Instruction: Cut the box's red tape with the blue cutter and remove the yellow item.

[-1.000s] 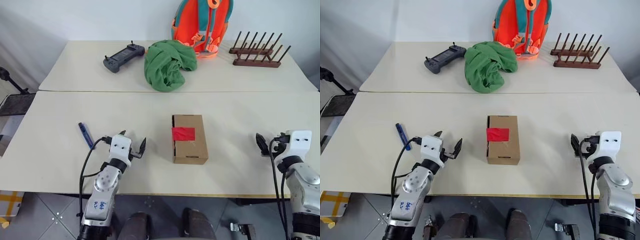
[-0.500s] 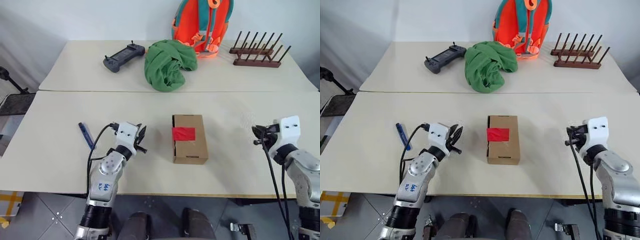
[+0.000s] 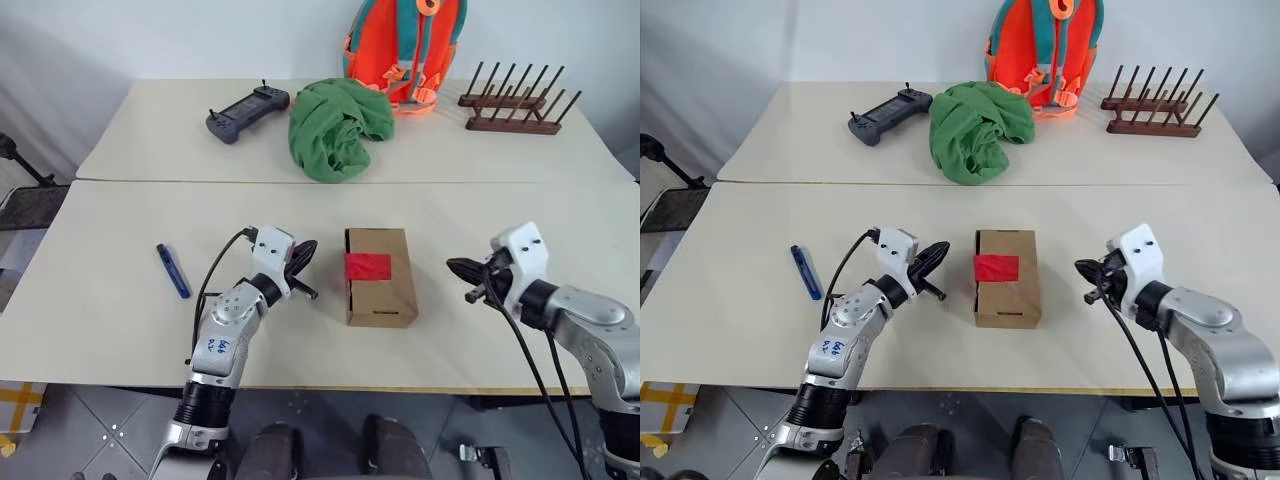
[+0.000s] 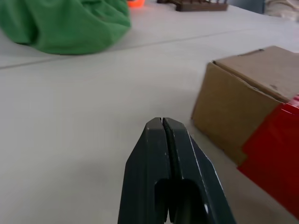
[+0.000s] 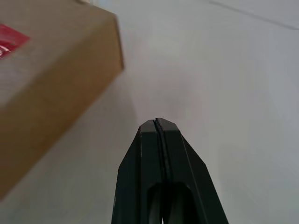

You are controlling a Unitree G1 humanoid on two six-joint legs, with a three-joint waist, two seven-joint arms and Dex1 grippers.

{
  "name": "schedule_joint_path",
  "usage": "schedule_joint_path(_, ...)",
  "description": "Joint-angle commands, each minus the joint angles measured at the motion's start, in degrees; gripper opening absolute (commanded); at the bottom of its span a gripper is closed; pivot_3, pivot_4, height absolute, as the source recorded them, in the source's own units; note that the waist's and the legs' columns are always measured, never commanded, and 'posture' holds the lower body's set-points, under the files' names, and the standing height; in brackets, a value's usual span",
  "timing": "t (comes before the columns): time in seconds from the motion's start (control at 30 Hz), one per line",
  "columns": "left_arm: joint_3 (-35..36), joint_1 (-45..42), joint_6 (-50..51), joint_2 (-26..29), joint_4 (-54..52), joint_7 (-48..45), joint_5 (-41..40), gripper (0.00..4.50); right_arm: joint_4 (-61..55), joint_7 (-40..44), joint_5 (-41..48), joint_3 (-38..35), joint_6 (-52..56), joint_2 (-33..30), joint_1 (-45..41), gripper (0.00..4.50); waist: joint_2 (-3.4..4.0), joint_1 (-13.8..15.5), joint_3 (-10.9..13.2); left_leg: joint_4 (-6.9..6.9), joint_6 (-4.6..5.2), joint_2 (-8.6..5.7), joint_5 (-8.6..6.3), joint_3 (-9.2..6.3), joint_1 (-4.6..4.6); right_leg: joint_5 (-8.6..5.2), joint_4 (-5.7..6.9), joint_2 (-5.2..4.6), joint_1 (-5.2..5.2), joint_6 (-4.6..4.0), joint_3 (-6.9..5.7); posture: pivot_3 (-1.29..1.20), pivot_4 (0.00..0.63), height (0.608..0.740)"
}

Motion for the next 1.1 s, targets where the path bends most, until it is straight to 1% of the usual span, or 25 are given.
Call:
schedule_joint_path(0.03,-1.1,-3.7,-2.0,-1.7,3.1,-1.9,-1.3,0.03,-3.3,4.9,1.4,5.2,1.8,-1.7,-1.3,0.00,0.00,0.2,0.0,0.01,0.00,-0.02,0.00,-0.01,0.00,0.00,0.01,0.01,0.00,0.00,-0.01,0.00,0.150,0.740)
schedule_joint_path(0.2,-2.6,-11.5,-5.6,-4.4,12.8,-6.3,-1.9,0.03,-8.6,9.7,5.0,6.9,5.1,-4.7,-0.7,0.00,-0.08,1.3,0.0,0.05,0.02,-0.33,-0.01,-0.08,-0.11,0.03,-0.09,0.00,0.00,0.05,-0.04,0.00,0.150,0.740)
schedule_joint_path(0.37,-1.3,-20.0,-10.6,-7.9,24.6,-7.8,-2.0,0.03,-11.1,8.9,6.3,7.0,7.5,-4.2,-2.6,0.00,-0.17,1.6,0.1,0.08,0.06,-0.39,-0.02,-0.06,-0.13,0.08,-0.16,-0.02,0.03,0.14,-0.02,0.00,0.150,0.740)
schedule_joint_path(0.47,0.1,-23.4,-13.9,-7.9,30.6,-8.4,-1.3,0.03,-12.5,8.7,6.9,4.8,9.8,-5.9,-3.1,0.00,-0.18,1.6,0.1,0.07,0.05,-0.38,-0.02,-0.06,-0.13,0.08,-0.16,-0.02,0.03,0.14,-0.03,0.00,0.150,0.740)
schedule_joint_path(0.57,1.7,-25.0,-15.7,-6.5,33.7,-8.4,-1.2,0.03,-13.2,9.4,5.8,2.7,11.0,-9.8,-2.2,0.00,-0.18,1.6,0.1,0.06,0.06,-0.39,-0.03,-0.06,-0.15,0.09,-0.18,-0.02,0.02,0.15,-0.05,0.00,0.150,0.740)
schedule_joint_path(0.63,3.1,-24.4,-15.6,-4.1,33.1,-8.5,-1.5,0.03,-14.2,11.0,5.7,-0.3,10.6,-13.5,-0.5,0.00,-0.19,1.6,0.1,0.05,0.07,-0.39,-0.03,-0.06,-0.15,0.09,-0.21,-0.02,0.02,0.16,-0.06,0.00,0.150,0.740)
schedule_joint_path(0.7,3.9,-23.5,-15.1,-2.3,31.7,-8.3,-1.6,0.03,-13.9,11.3,5.5,-2.5,10.2,-15.4,-0.4,0.00,-0.30,1.5,0.1,0.05,0.08,-0.39,-0.04,-0.06,-0.16,0.09,-0.21,-0.02,0.01,0.16,-0.08,0.00,0.150,0.740)
schedule_joint_path(0.87,5.4,-18.4,-7.8,3.7,22.9,-9.3,-3.1,0.03,-8.6,11.3,4.0,-4.4,8.9,-18.6,-4.8,0.00,-0.31,0.5,0.2,0.05,0.07,-0.35,-0.04,-0.04,-0.09,0.10,-0.11,-0.02,0.01,0.16,-0.04,0.00,0.150,0.740)
schedule_joint_path(0.97,5.5,-15.5,-1.3,6.0,16.9,-10.6,-4.8,0.03,-4.2,11.7,2.6,-2.8,6.2,-18.6,-8.2,0.00,-0.31,0.2,0.2,0.06,0.06,-0.35,-0.03,-0.06,-0.10,0.10,-0.10,-0.03,0.02,0.17,-0.05,0.00,0.150,0.740)
schedule_joint_path(1.0,5.1,-14.0,2.1,7.1,13.8,-11.9,-6.0,0.03,-1.2,12.0,1.1,-1.2,4.2,-18.5,-10.1,0.00,-0.32,0.3,0.2,0.07,0.06,-0.36,-0.03,-0.06,-0.10,0.10,-0.10,-0.05,0.02,0.17,-0.04,0.00,0.150,0.740)
schedule_joint_path(1.1,2.4,-8.4,17.5,12.3,2.1,-17.8,-11.5,0.03,11.9,12.6,-7.1,6.9,-4.5,-17.0,-18.2,0.00,-0.32,-0.1,0.2,0.11,0.06,-0.38,-0.03,-0.04,-0.11,0.12,-0.11,-0.08,0.02,0.21,-0.02,0.00,0.150,0.740)
